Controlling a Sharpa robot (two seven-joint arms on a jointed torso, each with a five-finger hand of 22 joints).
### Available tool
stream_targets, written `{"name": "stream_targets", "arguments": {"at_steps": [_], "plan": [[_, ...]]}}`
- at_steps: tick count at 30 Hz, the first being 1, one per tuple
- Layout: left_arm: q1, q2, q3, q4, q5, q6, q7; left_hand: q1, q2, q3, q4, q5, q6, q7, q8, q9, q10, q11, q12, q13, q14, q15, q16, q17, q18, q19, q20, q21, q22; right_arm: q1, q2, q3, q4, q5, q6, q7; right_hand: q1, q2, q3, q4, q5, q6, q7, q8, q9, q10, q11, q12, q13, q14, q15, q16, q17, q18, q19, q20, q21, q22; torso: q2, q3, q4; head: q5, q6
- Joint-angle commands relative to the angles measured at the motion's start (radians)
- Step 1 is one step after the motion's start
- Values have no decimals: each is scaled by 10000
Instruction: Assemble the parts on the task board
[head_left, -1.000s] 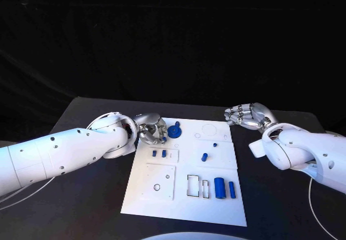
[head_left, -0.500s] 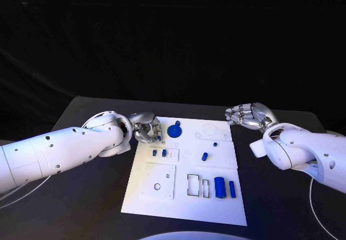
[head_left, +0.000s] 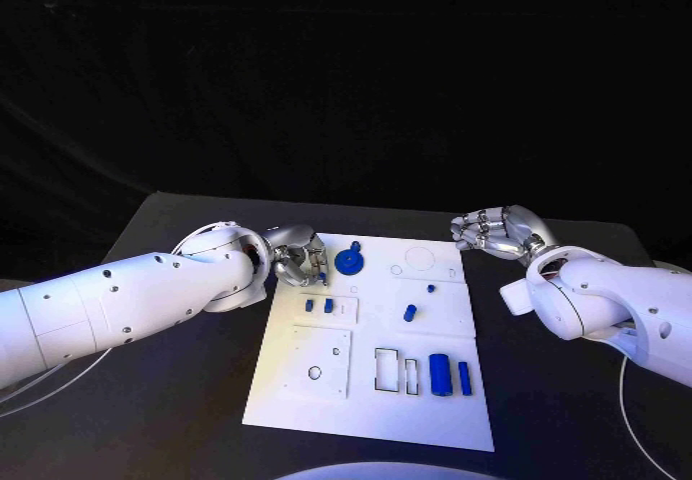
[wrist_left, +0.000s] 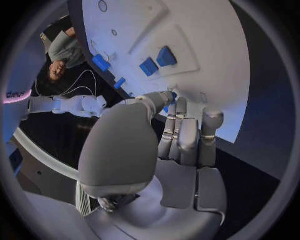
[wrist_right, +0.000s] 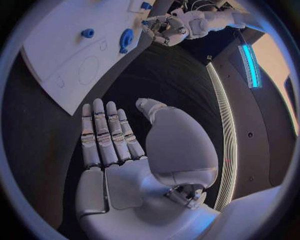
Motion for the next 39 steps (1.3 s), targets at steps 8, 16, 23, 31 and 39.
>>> {"name": "stream_targets", "arguments": {"at_steps": [8, 16, 23, 31, 39], "plan": [[-6, 87, -11, 21, 30, 209, 70, -71, 11, -16, 23, -16, 70, -24, -11, 24, 69, -29, -48, -16, -24, -13, 7, 13, -30, -50, 15, -64, 1, -10, 13, 1, 2, -57, 142, 86, -80, 46, 11, 12, 52, 59, 561, 2, -10, -1, 25, 43, -14, 76, -13, -21, -11, 111, -75, 19, 8, -10, 2, 0, 1, -9, -9], [-5, 96, -42, 15, 51, 390, -27, -67, 14, -16, 21, -17, 77, -29, -11, 28, 80, -34, -53, -15, -13, -17, 19, 41, -35, -31, 13, -54, 21, -11, 12, 1, 7, -57, 141, 86, -80, 46, 11, 12, 52, 59, 561, 2, -10, -1, 25, 43, -14, 76, -13, -21, -11, 111, -75, 19, 8, -10, -3, 1, 5, -8, -15], [-5, 105, -63, 1, 55, 551, -130, -70, 12, -19, 21, -19, 77, -31, -13, 30, 85, -36, -58, -15, -15, -18, 19, 37, -39, -10, 10, -43, 44, -12, 6, 1, 13, -57, 146, 91, -80, 46, 11, 12, 52, 59, 561, 2, -10, -1, 25, 43, -14, 76, -13, -21, -11, 111, -75, 19, 8, -10, -6, 2, 1, -1, 16], [-6, 104, -71, 7, 56, 601, -138, -60, 26, -14, 17, -17, 84, -37, -13, 35, 95, -41, -65, -14, -28, -21, 9, 1, -38, -7, 5, -45, 45, -13, -4, 1, 21, -57, 144, 90, -80, 46, 11, 12, 52, 59, 561, 2, -10, -1, 25, 43, -14, 76, -13, -21, -11, 111, -75, 19, 8, -10, 0, 1, 1, -2, 6], [-6, 105, -74, 12, 57, 542, -79, -80, 10, -33, 24, -25, 79, -46, -24, 42, 90, -40, -95, -18, -20, -26, 24, 34, -23, -64, -1, -90, -25, -13, -13, 1, 28, -57, 135, 91, -80, 46, 11, 12, 52, 59, 561, 2, -10, -1, 25, 43, -14, 76, -13, -21, -11, 111, -75, 19, 8, -10, 0, -2, 3, -7, -6]]}}
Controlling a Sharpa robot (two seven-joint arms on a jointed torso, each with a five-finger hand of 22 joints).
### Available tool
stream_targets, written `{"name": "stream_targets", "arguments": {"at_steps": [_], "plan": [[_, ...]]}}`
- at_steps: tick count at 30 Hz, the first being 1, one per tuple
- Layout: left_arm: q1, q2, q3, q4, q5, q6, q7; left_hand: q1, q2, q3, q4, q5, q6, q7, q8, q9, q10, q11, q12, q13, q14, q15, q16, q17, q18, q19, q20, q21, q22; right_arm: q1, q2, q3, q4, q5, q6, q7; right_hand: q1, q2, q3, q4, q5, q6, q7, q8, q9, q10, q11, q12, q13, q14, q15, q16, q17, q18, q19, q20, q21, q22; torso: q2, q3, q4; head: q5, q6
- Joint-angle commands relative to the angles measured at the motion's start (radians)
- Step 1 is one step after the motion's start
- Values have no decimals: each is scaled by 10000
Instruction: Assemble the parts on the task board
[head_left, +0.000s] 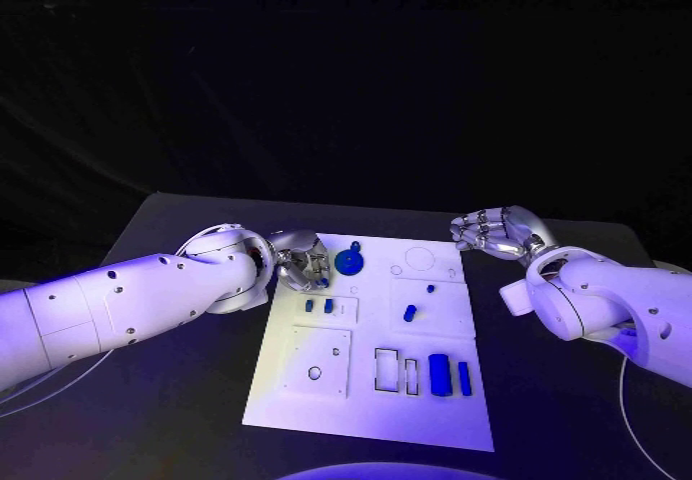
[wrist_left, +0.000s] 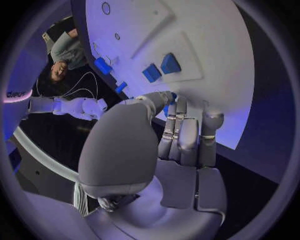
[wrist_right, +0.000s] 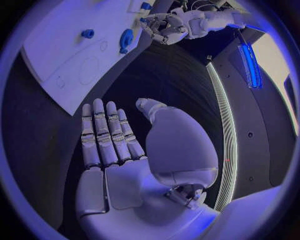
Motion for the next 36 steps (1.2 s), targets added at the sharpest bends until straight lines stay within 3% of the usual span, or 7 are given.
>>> {"name": "stream_targets", "arguments": {"at_steps": [1, 19, 36], "plan": [[-10, 11, -14, 17, 36, 178, 10, -85, 10, -36, 27, -25, 51, -16, 3, 13, 49, -6, -68, -20, -23, -25, 23, 14, -22, -72, -2, -87, -63, -6, -1, 1, 15, -57, 131, 90, -80, 46, 11, 12, 52, 59, 561, 2, -11, -1, 25, 43, -14, 76, -13, -21, -13, 111, -75, 19, 8, -10, -1, -4, 0, -1, -14], [-10, 17, -14, -12, 91, 130, 100, -381, -153, -226, 256, -32, -449, 30, -485, -75, -170, 61, -333, -27, -310, 43, -86, -428, 56, -431, 47, -424, -501, -19, 24, 1, -13, -57, 137, 93, -80, 46, 11, 12, 52, 59, 561, 2, -11, -1, 25, 43, -14, 76, -13, -21, -13, 111, -75, 19, 8, -10, 3, -7, -2, 3, -36], [-10, 5, -13, -35, 128, 98, 155, -386, -143, -252, 271, -34, -404, 17, -499, -65, -156, 50, -321, -8, -325, 38, -80, -427, 53, -420, 49, -431, -489, -27, 10, 1, -17, -57, 139, 93, -80, 46, 11, 12, 52, 59, 561, 2, -11, -1, 25, 43, -14, 76, -13, -21, -13, 111, -75, 19, 8, -10, -4, -8, 3, -14, -52]]}}
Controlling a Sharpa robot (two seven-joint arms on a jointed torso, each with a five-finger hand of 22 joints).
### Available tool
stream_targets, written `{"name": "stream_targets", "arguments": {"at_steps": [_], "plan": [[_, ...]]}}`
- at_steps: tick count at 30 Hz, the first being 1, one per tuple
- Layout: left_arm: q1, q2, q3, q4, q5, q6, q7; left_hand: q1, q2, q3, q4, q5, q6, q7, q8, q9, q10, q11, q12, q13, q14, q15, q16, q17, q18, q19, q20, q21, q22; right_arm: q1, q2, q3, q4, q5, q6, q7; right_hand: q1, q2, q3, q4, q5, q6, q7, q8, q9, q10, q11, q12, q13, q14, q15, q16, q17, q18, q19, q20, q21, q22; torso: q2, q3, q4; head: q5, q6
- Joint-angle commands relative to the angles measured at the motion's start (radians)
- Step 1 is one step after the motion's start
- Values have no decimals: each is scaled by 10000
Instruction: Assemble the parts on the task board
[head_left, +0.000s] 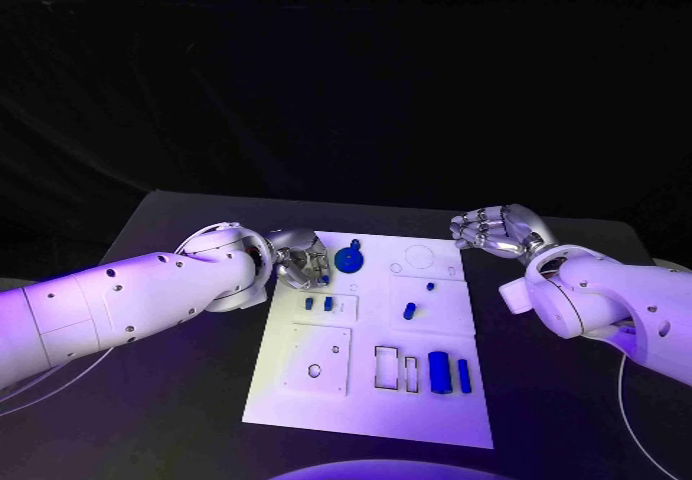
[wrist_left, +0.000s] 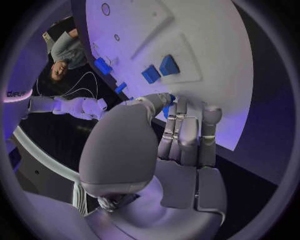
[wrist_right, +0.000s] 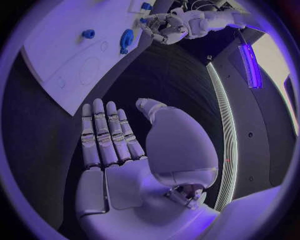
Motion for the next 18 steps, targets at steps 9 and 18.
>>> {"name": "stream_targets", "arguments": {"at_steps": [9, 18], "plan": [[0, -16, 6, 62, 125, 149, 133, -113, -150, -176, 108, -35, -385, -20, -462, -124, -136, -1, -32, 96, -144, 18, -26, -80, 75, -127, -6, -146, -123, -17, -4, 1, 0, -57, 142, 93, -80, 46, 11, 12, 52, 59, 561, 2, -11, -1, 25, 43, -14, 76, -13, -21, -13, 111, -75, 19, 9, -11, -4, -10, 4, -4, 3], [0, -46, 6, 73, 138, 233, 110, -116, -164, -197, 114, -36, -406, -22, -497, -135, -163, 5, -35, 105, -167, 23, -33, -117, 94, -200, -3, -203, -211, -23, -9, 1, 1, -57, 134, 95, -80, 46, 11, 12, 52, 59, 561, 2, -11, -1, 25, 43, -14, 76, -13, -21, -13, 111, -75, 19, 9, -11, -4, -6, 4, 0, -7]]}}
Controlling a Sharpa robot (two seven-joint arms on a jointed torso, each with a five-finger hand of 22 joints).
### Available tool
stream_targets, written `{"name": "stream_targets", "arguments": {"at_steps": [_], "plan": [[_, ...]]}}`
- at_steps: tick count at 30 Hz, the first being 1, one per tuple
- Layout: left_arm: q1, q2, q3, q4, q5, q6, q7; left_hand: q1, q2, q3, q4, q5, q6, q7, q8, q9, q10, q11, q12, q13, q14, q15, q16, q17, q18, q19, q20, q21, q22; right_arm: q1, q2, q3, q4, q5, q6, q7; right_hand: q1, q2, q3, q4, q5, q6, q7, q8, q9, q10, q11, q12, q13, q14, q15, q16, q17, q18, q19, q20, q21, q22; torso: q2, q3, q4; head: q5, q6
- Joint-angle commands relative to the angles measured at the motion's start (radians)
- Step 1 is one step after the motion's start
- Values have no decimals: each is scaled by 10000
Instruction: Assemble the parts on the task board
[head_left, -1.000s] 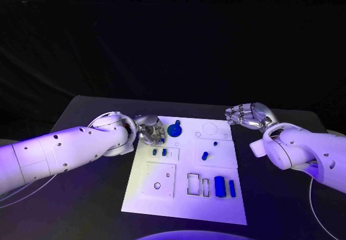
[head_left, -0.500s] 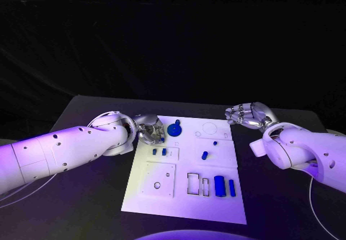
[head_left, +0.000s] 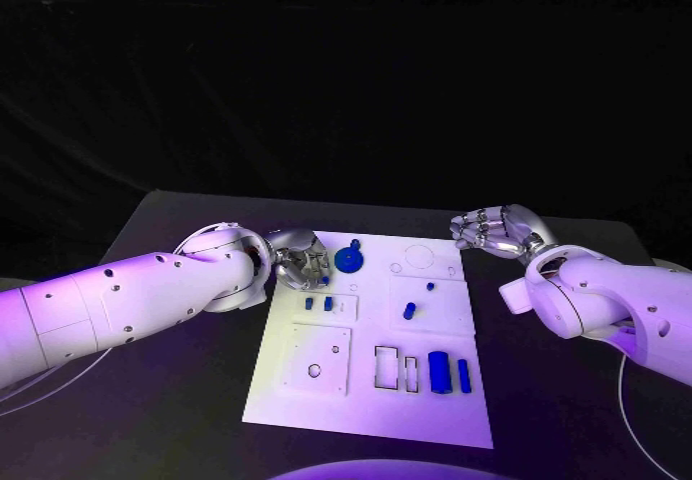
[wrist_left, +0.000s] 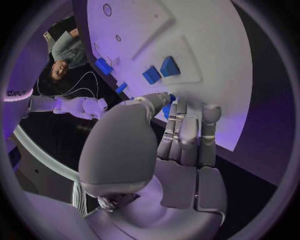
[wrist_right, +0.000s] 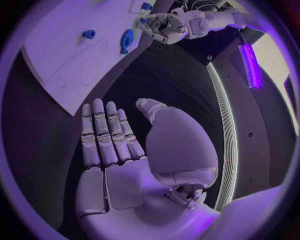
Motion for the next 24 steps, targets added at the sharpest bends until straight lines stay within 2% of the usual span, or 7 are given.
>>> {"name": "stream_targets", "arguments": {"at_steps": [1, 6, 24], "plan": [[1, -4, 5, 40, 83, 177, 87, -7, -56, -67, -21, -35, -52, 39, -71, -12, -109, 10, -37, 22, -95, -8, -53, -78, 102, -95, 1, -76, -61, -10, 1, 1, 8, -57, 129, 95, -80, 46, 11, 12, 52, 60, 561, 2, -12, -1, 25, 43, -14, 76, -13, -21, -13, 111, -75, 19, 8, -11, -1, 3, 0, 5, 2], [0, -20, 5, 70, 67, 177, 63, 49, -39, -101, -31, -32, -34, 47, -137, -28, -274, 58, -31, 62, -281, 32, -145, -353, 152, -331, 24, -265, -320, -13, 4, 1, 11, -57, 122, 94, -100, 54, -2, 6, 51, 57, 562, 3, -31, -14, 26, 57, -15, 93, -11, -59, -32, 111, -69, 20, 16, -67, -2, 7, 0, 4, 5], [-6, -156, 8, 124, 96, 64, 151, 325, 139, -116, -172, -22, 296, 27, -171, -9, -600, 93, 362, 333, -386, 72, -78, -376, 175, -417, 72, -354, -405, -20, 1, 1, 2, -57, 119, 93, -100, 54, -2, 6, 51, 57, 562, 3, -31, -14, 26, 57, -15, 93, -11, -59, -32, 111, -69, 20, 16, -67, -3, -1, -1, -2, 1]]}}
